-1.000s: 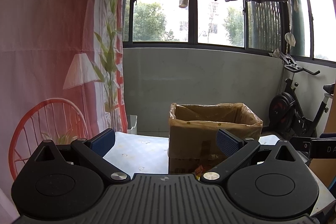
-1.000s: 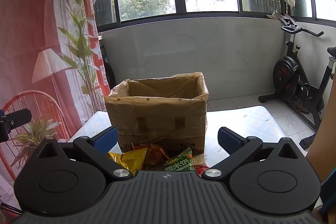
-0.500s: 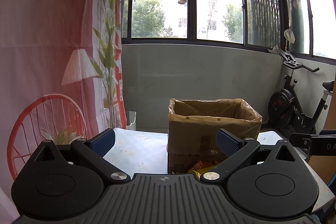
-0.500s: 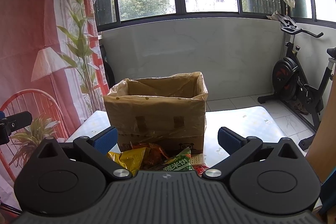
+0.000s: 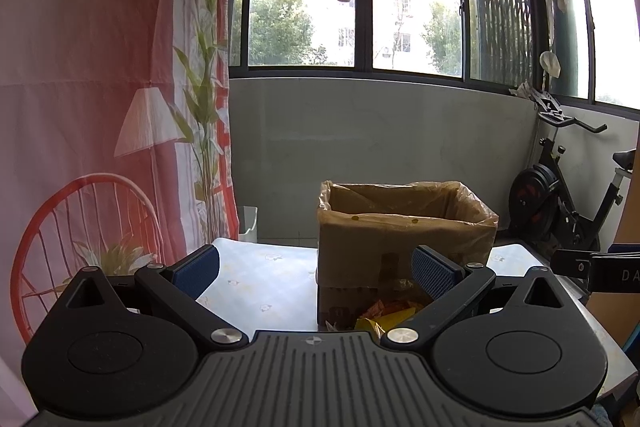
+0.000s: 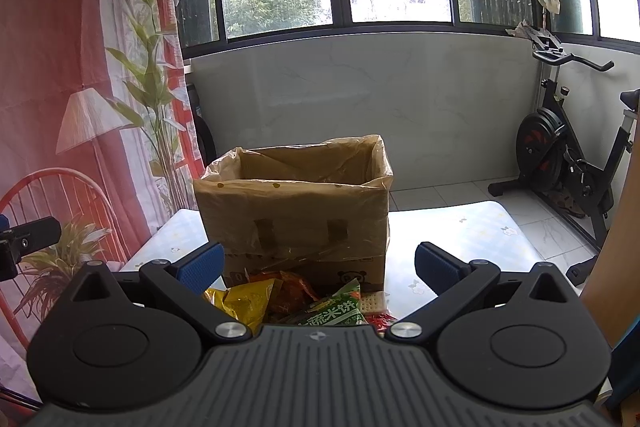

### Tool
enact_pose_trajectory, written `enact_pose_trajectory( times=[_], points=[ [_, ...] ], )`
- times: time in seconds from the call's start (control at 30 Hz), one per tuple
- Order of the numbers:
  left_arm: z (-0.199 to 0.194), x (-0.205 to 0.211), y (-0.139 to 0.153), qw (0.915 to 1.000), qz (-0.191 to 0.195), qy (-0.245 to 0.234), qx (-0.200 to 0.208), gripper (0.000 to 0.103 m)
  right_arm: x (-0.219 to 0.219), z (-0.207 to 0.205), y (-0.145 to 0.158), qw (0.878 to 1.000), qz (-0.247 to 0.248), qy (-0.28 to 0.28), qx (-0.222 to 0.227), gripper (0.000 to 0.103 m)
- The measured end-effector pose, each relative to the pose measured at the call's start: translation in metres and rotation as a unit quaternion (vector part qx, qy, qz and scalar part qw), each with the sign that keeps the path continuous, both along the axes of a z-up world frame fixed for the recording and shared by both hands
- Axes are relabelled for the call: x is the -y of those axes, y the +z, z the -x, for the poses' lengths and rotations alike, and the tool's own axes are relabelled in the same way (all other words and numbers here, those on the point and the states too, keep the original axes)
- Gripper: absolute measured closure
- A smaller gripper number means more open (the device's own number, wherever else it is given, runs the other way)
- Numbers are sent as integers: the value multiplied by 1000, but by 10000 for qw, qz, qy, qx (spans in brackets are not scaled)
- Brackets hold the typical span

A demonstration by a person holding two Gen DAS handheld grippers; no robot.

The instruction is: Organize snacks

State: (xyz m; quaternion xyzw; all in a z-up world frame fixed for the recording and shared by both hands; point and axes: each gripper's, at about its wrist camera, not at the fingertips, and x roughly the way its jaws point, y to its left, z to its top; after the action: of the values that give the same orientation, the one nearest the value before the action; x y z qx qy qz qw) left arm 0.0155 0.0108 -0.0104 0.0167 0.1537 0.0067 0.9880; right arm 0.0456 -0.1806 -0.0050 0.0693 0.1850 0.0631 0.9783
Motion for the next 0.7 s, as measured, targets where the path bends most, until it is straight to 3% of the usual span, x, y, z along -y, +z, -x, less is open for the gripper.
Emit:
enact_pose_trajectory(
  times=[0.7],
  points=[
    [-1, 0, -1, 10000, 1, -2, -16, 0, 1, 0, -1, 10000, -2, 0, -5, 0]
  ],
)
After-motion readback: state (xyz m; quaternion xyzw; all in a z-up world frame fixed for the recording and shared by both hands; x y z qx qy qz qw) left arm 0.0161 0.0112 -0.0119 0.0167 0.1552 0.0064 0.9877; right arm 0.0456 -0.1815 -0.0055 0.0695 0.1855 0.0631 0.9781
